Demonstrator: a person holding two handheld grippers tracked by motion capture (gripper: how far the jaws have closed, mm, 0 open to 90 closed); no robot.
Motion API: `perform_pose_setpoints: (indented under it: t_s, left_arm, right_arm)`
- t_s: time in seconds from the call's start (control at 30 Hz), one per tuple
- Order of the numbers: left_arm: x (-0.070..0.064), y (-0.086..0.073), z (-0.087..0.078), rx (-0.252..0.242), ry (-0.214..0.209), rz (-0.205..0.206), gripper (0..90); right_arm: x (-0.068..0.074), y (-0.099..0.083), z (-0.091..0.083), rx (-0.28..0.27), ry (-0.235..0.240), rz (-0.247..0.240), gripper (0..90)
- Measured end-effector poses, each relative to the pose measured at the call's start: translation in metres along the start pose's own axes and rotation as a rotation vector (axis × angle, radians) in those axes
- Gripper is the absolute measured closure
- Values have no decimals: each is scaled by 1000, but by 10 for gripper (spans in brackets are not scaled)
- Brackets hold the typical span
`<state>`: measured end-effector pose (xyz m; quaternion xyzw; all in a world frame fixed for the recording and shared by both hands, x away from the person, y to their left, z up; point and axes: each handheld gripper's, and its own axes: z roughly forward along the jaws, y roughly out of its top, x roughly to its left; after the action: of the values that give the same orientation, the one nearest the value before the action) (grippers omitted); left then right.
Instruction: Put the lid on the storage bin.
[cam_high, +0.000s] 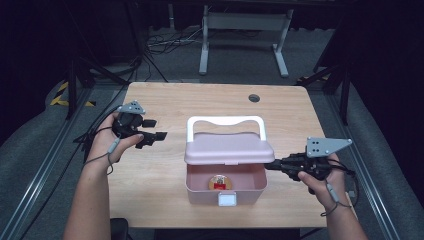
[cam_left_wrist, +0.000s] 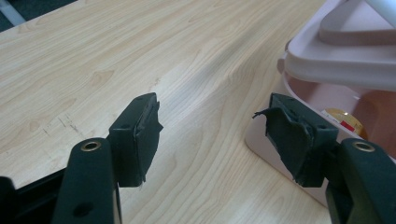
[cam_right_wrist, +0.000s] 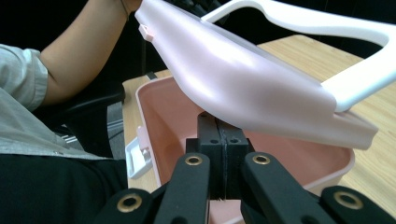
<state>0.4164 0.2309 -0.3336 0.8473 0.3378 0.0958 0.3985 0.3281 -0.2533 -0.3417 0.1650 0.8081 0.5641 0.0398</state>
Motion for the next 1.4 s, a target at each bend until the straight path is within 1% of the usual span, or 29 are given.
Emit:
perform_pose_setpoints:
  t_s: [0.13, 0.17, 0.23, 0.33, 0.53, 0.77, 1.1, 1.23, 1.4]
  left_arm:
    - [1, 3, 3, -2, 7, -2, 357]
    - [2, 4, 4, -10, 9, 2, 358]
    - [2, 4, 4, -15, 7, -1, 357]
    - [4, 6, 6, -23, 6, -6, 357]
    - [7, 6, 8, -16, 20, -11, 357]
    - [7, 6, 10, -6, 20, -11, 357]
    - [9, 5, 14, 11, 16, -10, 357]
    - [9, 5, 15, 13, 13, -12, 356]
    - [9, 5, 16, 17, 12, -10, 356]
  right_arm:
    - [1, -2, 0, 27, -19, 4, 900]
    - [1, -3, 0, 33, -25, 5, 900]
    - [2, -4, 0, 38, -25, 10, 900]
    - [3, -6, 0, 62, -32, 11, 900]
    - [4, -9, 2, 116, -46, 11, 900]
    - [4, -10, 3, 169, -53, 12, 900]
    - [6, -10, 4, 253, -51, 8, 900]
    - [7, -10, 4, 271, -49, 5, 900]
    - [9, -10, 5, 313, -31, 5, 900]
